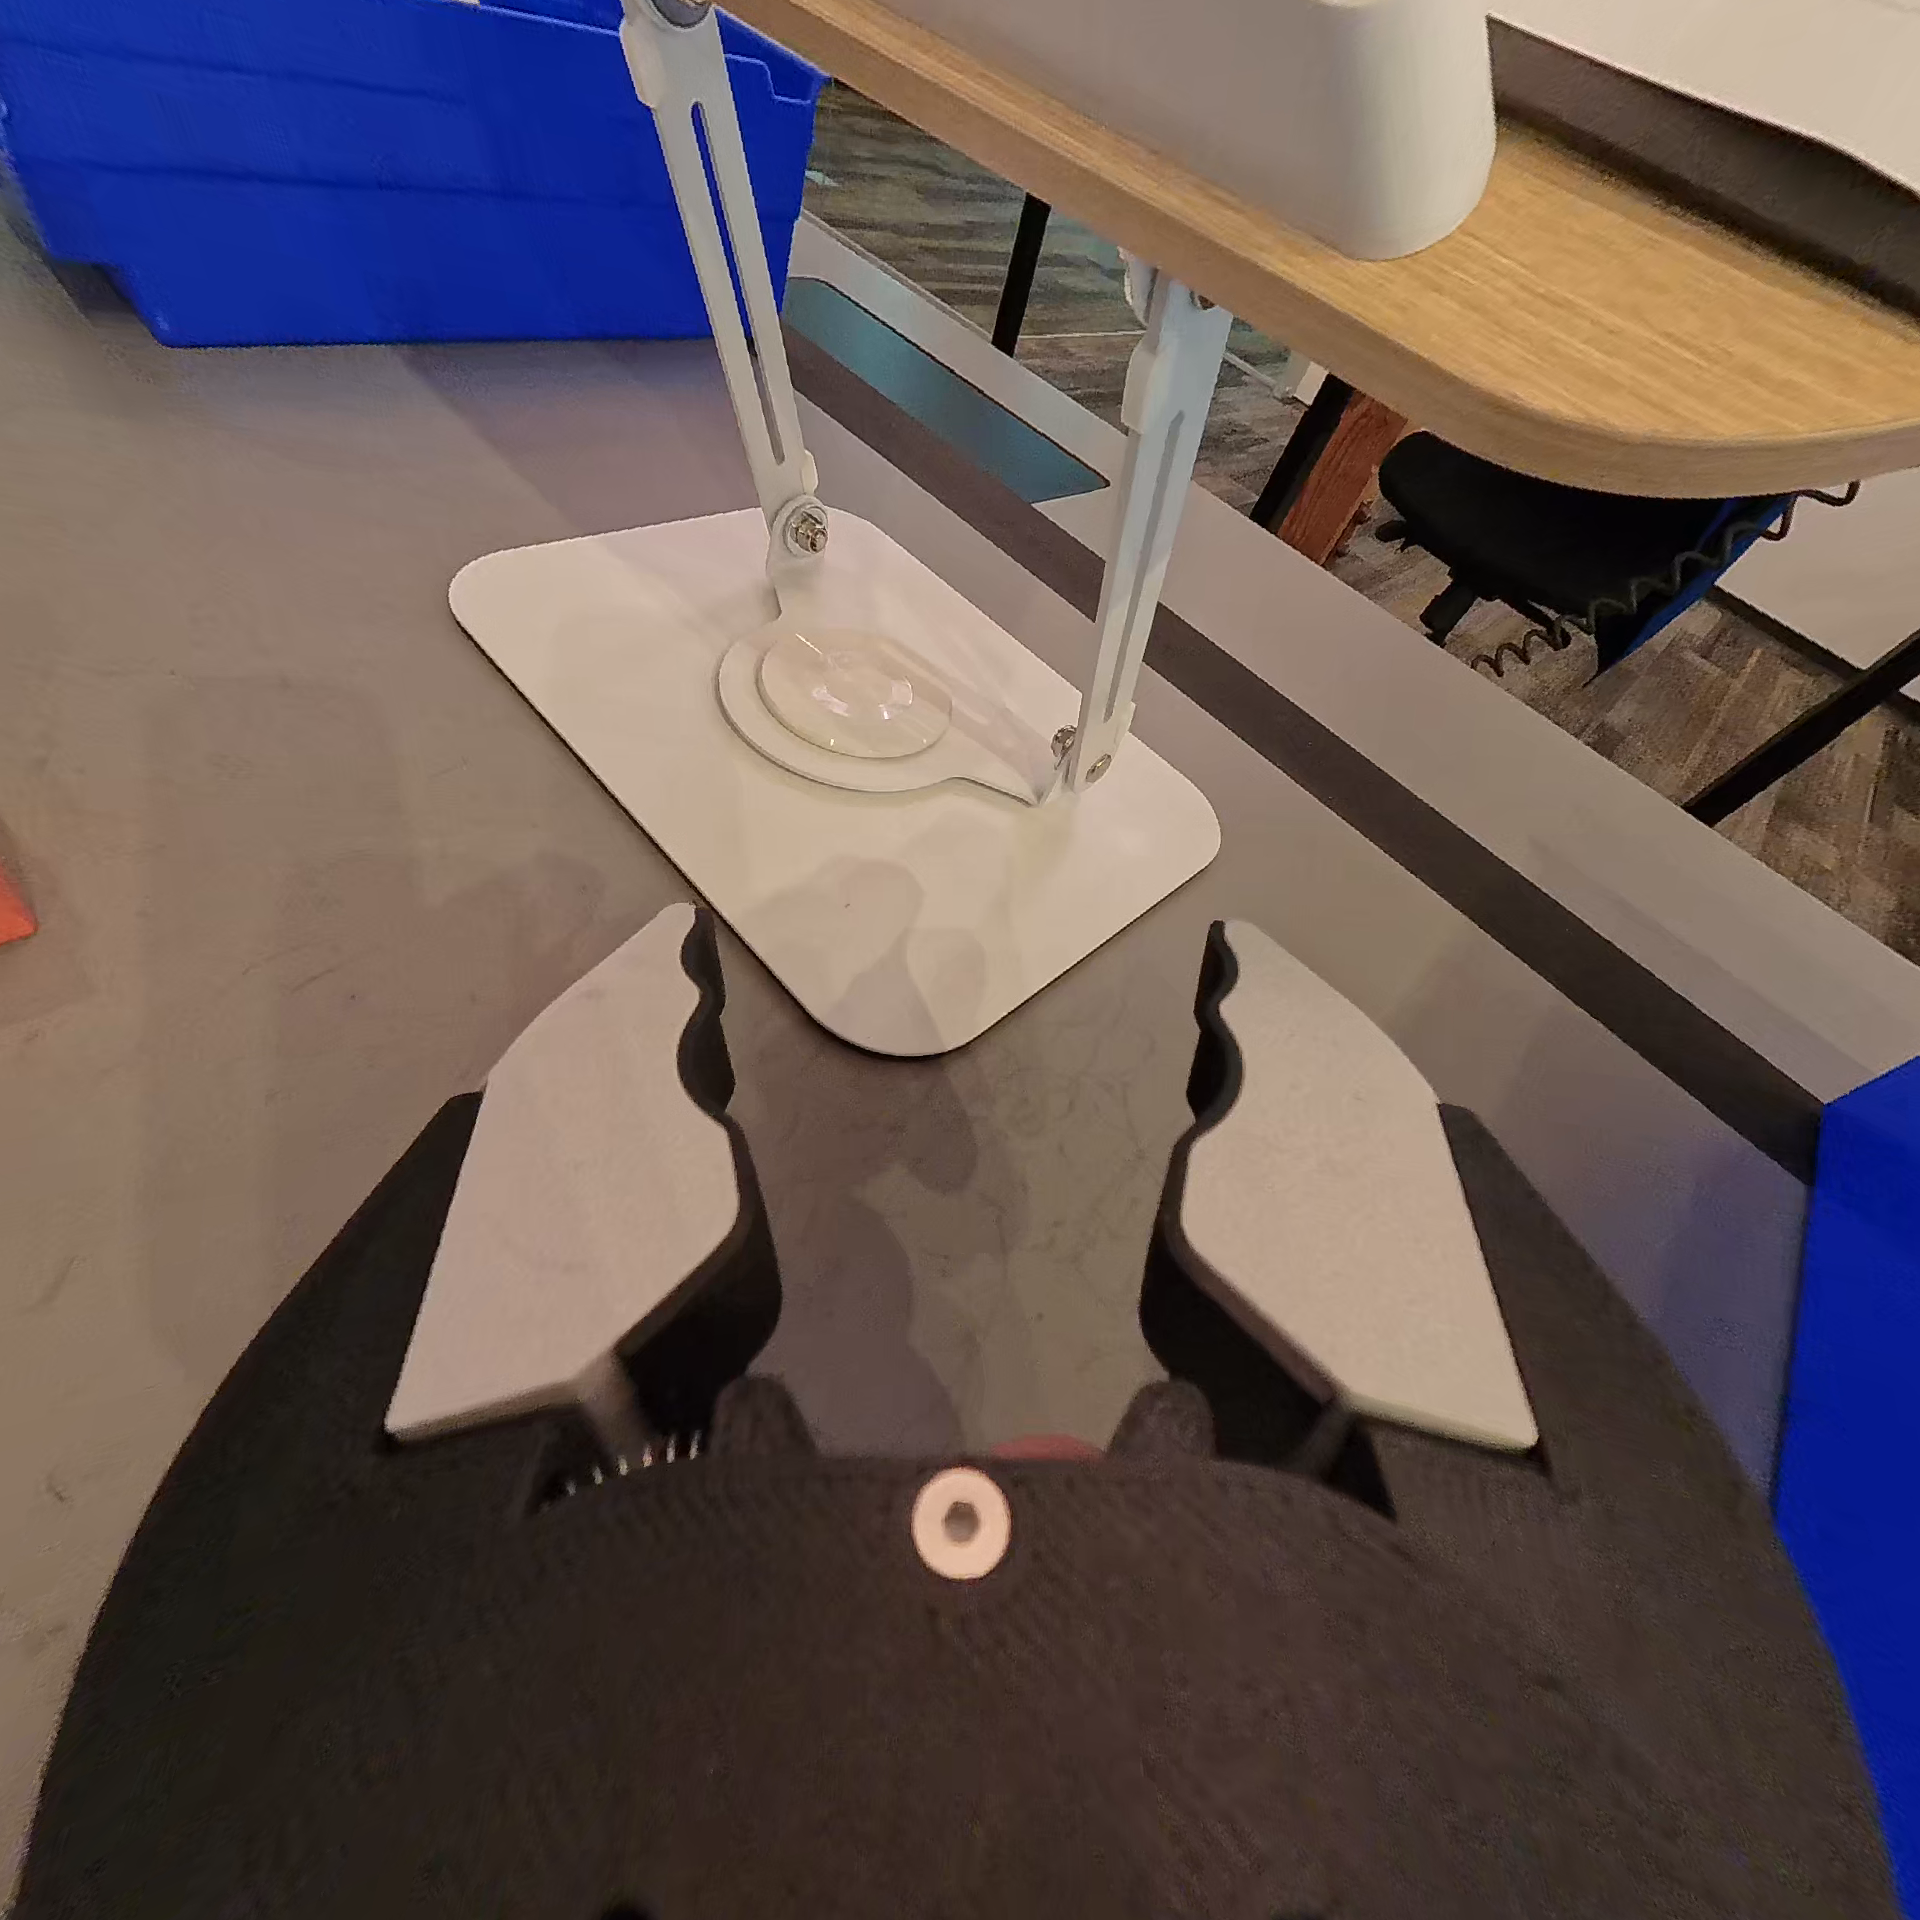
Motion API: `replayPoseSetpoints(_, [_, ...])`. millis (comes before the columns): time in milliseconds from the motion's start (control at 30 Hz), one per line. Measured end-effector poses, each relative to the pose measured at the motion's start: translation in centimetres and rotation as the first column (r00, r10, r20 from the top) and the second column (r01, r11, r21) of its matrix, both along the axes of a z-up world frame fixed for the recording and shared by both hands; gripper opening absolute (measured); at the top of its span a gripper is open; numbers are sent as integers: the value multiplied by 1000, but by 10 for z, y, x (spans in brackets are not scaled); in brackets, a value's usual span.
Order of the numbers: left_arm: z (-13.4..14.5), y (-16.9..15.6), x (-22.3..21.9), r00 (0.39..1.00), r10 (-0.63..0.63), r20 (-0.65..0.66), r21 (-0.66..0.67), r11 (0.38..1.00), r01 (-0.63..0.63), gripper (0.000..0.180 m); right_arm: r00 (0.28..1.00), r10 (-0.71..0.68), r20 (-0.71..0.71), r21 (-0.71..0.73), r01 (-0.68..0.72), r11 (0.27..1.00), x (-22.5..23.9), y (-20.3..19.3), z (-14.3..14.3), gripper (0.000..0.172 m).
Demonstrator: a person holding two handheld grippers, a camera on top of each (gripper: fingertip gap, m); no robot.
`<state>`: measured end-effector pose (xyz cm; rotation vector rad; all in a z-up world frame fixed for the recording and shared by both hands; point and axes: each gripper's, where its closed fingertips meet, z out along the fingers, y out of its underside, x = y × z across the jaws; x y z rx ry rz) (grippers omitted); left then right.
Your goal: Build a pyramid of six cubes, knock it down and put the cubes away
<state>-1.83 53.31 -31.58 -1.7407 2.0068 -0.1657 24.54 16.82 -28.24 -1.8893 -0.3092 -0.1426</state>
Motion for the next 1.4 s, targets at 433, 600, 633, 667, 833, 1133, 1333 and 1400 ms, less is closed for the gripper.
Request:
replayPoseSetpoints(433, [136,-210,-16,769,-162,618,10,980,198,28,996,86,-27,69,-84,994,-24,-7,22,83])
replayPoseSetpoints(600, [125,-315,17,628,-265,732,47,939,342,28,900,343,-268,145,-314,938,-92,-20,60,72])
replayPoseSetpoints(633, [123,-332,23,598,-288,748,63,927,369,28,849,396,-349,154,-364,918,-108,-24,67,68])
replayPoseSetpoints(667, [120,-346,29,576,-306,758,74,918,389,28,781,446,-437,165,-417,894,-124,-28,73,67])
replayPoseSetpoints(833, [114,-390,52,505,-389,771,141,877,460,27,694,586,-419,168,-575,801,-176,-38,72,60])
replayPoseSetpoints(1133, [112,-417,67,474,-302,828,-40,810,586,27,726,667,-167,197,-638,744,-203,-48,81,42])
replayPoseSetpoints(1333, [111,-416,66,465,-257,847,-90,794,602,27,718,678,-158,192,-651,735,-204,-48,78,33])
replayPoseSetpoints(1400, [111,-416,65,461,-247,852,-108,780,617,27,705,691,-159,194,-664,722,-205,-49,78,31])
